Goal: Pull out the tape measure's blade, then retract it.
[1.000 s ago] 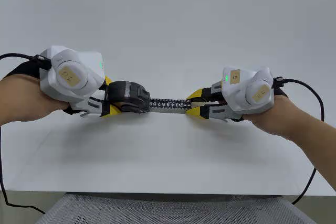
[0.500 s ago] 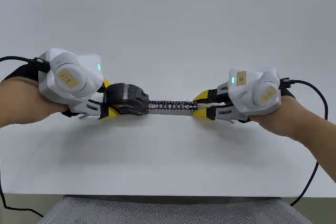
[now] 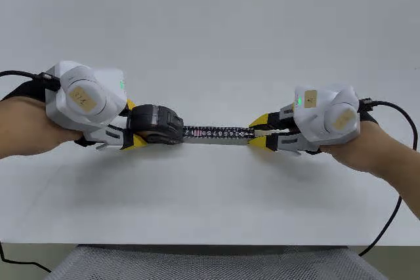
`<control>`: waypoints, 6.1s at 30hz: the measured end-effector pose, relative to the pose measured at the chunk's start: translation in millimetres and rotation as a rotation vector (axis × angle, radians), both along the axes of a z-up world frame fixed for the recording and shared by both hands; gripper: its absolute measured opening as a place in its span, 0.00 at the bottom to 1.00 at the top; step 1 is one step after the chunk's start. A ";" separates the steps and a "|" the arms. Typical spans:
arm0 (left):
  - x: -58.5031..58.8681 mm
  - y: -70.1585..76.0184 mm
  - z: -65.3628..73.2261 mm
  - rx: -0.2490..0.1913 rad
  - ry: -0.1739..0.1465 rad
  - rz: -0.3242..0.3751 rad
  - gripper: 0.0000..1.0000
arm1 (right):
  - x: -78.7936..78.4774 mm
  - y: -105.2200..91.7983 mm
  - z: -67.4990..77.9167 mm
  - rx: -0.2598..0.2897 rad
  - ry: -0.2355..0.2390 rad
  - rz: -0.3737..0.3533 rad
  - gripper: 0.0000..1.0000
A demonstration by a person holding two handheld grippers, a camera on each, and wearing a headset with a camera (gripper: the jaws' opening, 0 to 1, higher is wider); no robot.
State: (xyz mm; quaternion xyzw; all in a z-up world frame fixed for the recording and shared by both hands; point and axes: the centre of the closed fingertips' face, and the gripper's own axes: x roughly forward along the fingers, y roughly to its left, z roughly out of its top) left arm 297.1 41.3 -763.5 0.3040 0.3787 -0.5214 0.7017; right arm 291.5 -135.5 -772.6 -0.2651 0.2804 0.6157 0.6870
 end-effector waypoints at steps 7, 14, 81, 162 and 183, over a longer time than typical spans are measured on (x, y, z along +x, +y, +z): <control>0.0 0.2 0.0 0.000 0.000 0.003 0.26 | 1.1 -7.3 0.0 -0.010 -0.002 -0.007 0.09; -0.1 -0.3 0.2 0.001 0.001 0.002 0.26 | 2.2 -18.0 -1.7 -0.018 -0.001 -0.015 0.09; -0.5 -0.3 0.0 0.015 -0.003 -0.001 0.26 | -2.2 -85.8 0.6 -0.130 0.003 -0.036 0.09; -7.1 5.1 24.9 -0.057 -0.041 0.171 0.46 | -14.1 -117.5 20.8 -0.080 0.070 -0.287 0.38; -18.8 8.4 56.6 -0.246 -0.095 0.358 0.63 | -20.8 -111.0 39.0 -0.021 0.054 -0.426 0.58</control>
